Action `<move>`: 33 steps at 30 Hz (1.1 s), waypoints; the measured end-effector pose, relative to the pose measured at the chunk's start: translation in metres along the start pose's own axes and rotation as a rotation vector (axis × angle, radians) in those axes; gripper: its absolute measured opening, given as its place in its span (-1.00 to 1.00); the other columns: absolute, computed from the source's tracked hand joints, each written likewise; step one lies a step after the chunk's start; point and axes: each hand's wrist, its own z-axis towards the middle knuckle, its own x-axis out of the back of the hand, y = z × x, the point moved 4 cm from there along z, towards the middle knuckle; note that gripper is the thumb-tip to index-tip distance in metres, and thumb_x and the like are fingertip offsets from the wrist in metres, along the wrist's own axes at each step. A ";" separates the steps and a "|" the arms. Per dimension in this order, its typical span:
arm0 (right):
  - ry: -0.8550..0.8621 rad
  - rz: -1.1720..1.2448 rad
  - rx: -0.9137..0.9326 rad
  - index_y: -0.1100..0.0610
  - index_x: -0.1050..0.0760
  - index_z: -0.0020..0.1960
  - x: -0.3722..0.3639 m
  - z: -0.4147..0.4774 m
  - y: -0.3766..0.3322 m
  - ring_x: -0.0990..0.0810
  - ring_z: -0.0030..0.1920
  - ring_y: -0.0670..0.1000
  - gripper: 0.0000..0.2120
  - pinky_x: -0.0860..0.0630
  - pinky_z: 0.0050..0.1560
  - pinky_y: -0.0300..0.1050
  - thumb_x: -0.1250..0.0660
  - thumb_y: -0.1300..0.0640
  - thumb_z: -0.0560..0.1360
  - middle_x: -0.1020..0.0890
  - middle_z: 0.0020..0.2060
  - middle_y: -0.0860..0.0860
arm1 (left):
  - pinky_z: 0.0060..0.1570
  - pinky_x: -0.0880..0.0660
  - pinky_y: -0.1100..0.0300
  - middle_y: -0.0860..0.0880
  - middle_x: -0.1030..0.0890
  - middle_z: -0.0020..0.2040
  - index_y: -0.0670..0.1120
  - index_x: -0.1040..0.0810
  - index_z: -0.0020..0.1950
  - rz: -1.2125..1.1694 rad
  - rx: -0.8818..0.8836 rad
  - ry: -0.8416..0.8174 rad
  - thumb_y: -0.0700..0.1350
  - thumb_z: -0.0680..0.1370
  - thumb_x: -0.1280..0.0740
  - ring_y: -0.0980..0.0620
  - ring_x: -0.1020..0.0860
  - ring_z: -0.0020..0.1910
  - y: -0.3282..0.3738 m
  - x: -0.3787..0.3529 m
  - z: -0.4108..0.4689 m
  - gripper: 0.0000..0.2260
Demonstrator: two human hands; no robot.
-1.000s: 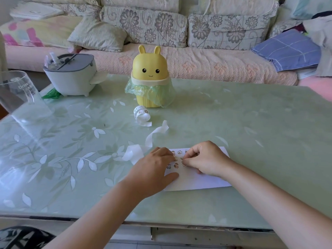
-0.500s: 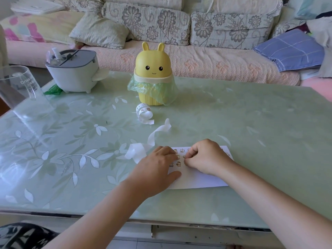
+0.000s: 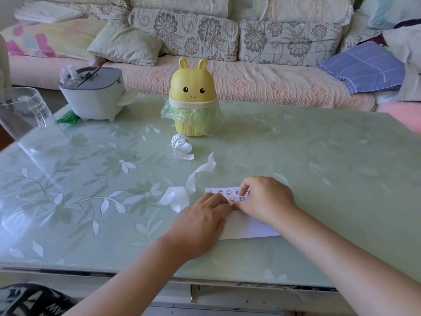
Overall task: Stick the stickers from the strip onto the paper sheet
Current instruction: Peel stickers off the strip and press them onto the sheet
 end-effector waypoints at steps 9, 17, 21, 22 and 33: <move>-0.004 -0.103 0.382 -0.16 -0.51 0.32 -0.019 -0.035 0.014 -0.49 0.14 -0.02 -0.63 -0.49 0.03 -0.07 -0.16 -0.09 0.56 -0.45 0.11 -0.14 | -0.04 -0.53 0.16 0.05 -0.45 0.20 -0.02 -0.46 0.39 0.080 -0.011 -0.016 0.04 0.57 -0.11 0.01 -0.44 0.18 0.007 0.000 -0.003 -0.58; 0.074 -0.173 0.451 -0.08 -0.58 0.25 -0.023 -0.049 0.021 -0.53 0.06 0.05 -0.59 -0.54 -0.09 -0.05 -0.13 -0.10 0.50 -0.55 0.17 -0.06 | -0.09 -0.59 0.06 0.03 -0.45 0.26 -0.07 -0.47 0.39 0.102 0.006 -0.035 0.08 0.58 -0.10 0.01 -0.44 0.24 0.008 -0.004 -0.005 -0.55; 0.077 -0.151 0.474 -0.12 -0.62 0.20 -0.023 -0.053 0.025 -0.54 0.07 0.05 -0.63 -0.56 -0.08 -0.05 -0.16 -0.10 0.49 -0.59 0.19 -0.05 | -0.06 -0.58 0.08 0.05 -0.42 0.29 -0.01 -0.45 0.41 0.083 0.017 -0.038 0.10 0.58 -0.09 0.03 -0.42 0.26 0.006 -0.004 -0.005 -0.54; 0.076 -0.138 0.471 -0.14 -0.62 0.21 -0.022 -0.054 0.026 -0.54 0.07 0.04 -0.62 -0.56 -0.07 -0.05 -0.17 -0.10 0.49 -0.59 0.19 -0.06 | -0.06 -0.59 0.08 0.04 -0.44 0.29 0.01 -0.47 0.41 0.077 0.017 -0.037 0.11 0.58 -0.09 0.03 -0.42 0.27 0.005 -0.003 -0.005 -0.55; -0.014 -0.050 0.431 -0.13 -0.30 0.50 -0.020 -0.045 0.023 -0.35 0.30 -0.01 -0.47 -0.37 0.27 -0.12 -0.21 -0.12 0.54 -0.40 0.32 -0.17 | 0.07 -0.54 0.09 0.11 -0.46 0.29 0.06 -0.46 0.37 -0.009 0.032 -0.020 0.09 0.54 -0.18 0.08 -0.41 0.28 0.004 0.001 -0.004 -0.59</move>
